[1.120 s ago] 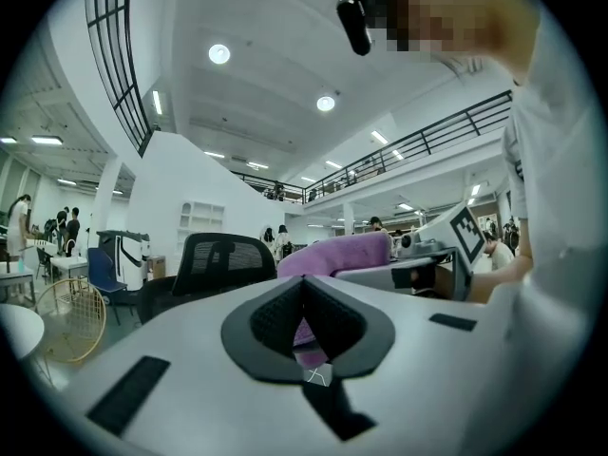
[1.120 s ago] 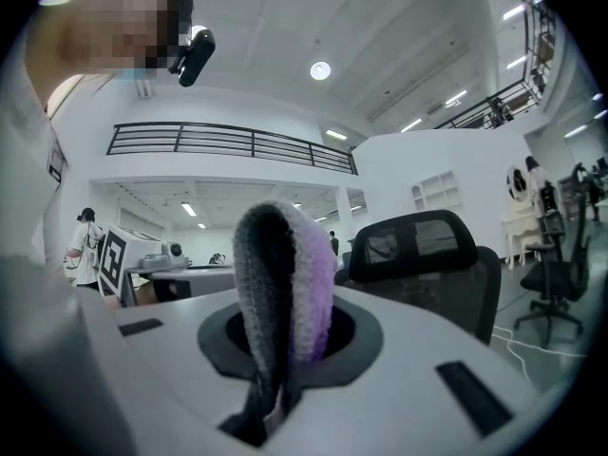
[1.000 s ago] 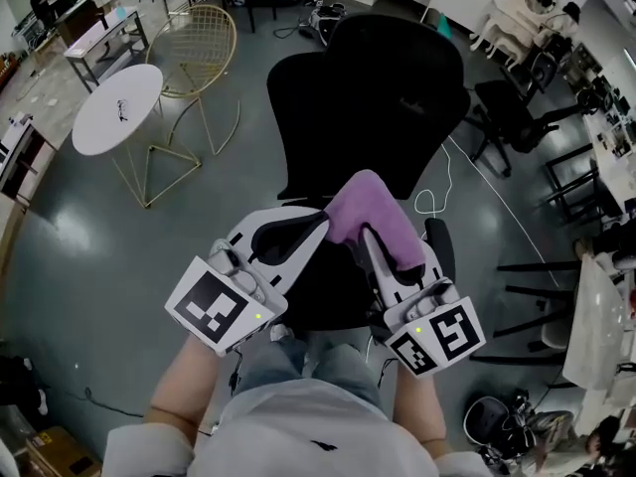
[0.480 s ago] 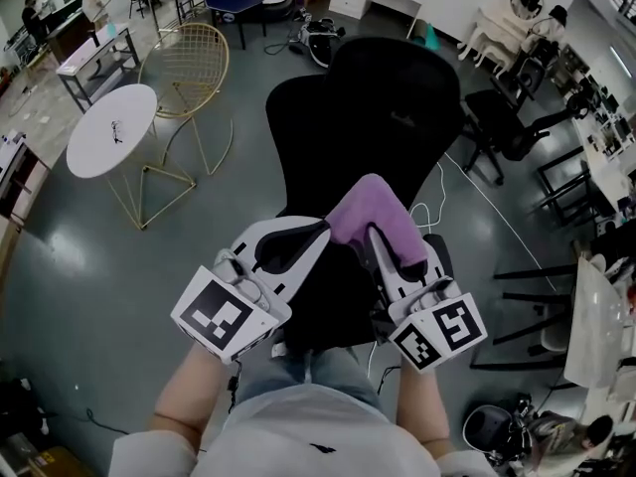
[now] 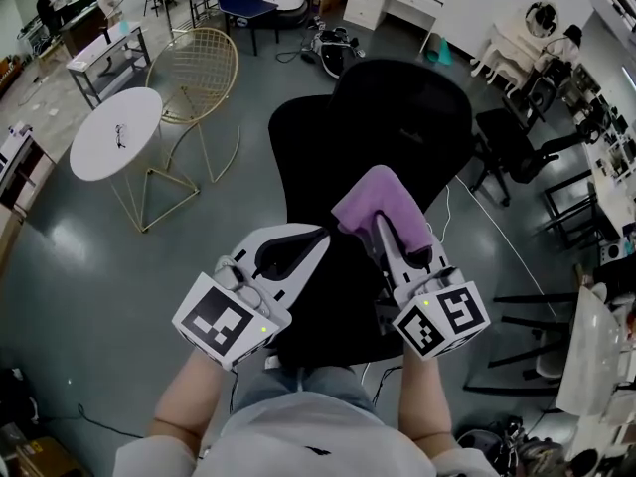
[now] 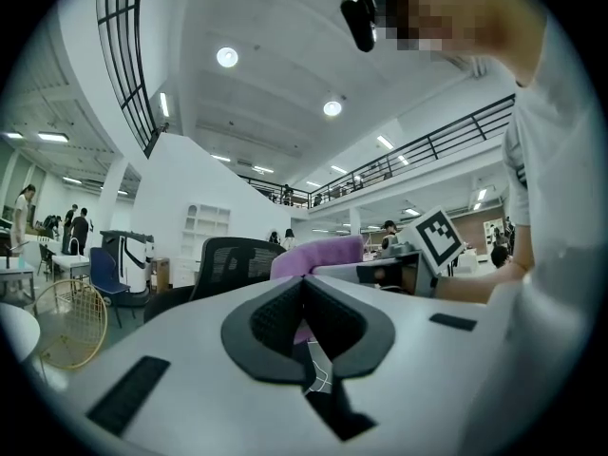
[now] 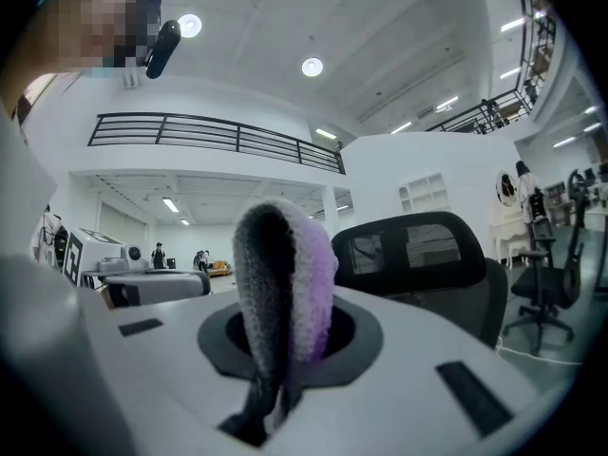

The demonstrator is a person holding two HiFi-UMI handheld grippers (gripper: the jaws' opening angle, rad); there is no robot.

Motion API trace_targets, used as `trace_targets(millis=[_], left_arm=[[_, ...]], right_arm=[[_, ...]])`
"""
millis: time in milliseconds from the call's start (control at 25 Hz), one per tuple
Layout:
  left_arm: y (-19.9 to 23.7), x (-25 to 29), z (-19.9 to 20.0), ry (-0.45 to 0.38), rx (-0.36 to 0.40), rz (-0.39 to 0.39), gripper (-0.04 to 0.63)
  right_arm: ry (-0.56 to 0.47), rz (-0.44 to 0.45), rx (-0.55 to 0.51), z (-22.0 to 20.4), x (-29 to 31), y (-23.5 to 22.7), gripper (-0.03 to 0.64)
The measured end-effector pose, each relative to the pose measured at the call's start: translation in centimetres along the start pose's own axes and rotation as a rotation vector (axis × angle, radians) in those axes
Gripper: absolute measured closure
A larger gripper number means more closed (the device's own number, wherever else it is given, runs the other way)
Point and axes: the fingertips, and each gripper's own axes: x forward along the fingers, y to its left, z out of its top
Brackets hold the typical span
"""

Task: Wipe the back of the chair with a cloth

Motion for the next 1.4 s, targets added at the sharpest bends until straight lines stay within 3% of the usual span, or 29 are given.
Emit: trace_targets(millis=[720,1400], left_arm=[[4.3,5.7,-0.3,0.028,-0.029,0.075,0.583],[7.7,4.7,-1.9,0.047,-0.069,0.117,0.583]], right_arm=[[0.029,0.031,-0.066,2.5,11.4,-7.8,0.569],[0.072,0.053,-0.095,3.1,19.5,-6.7,0.569]])
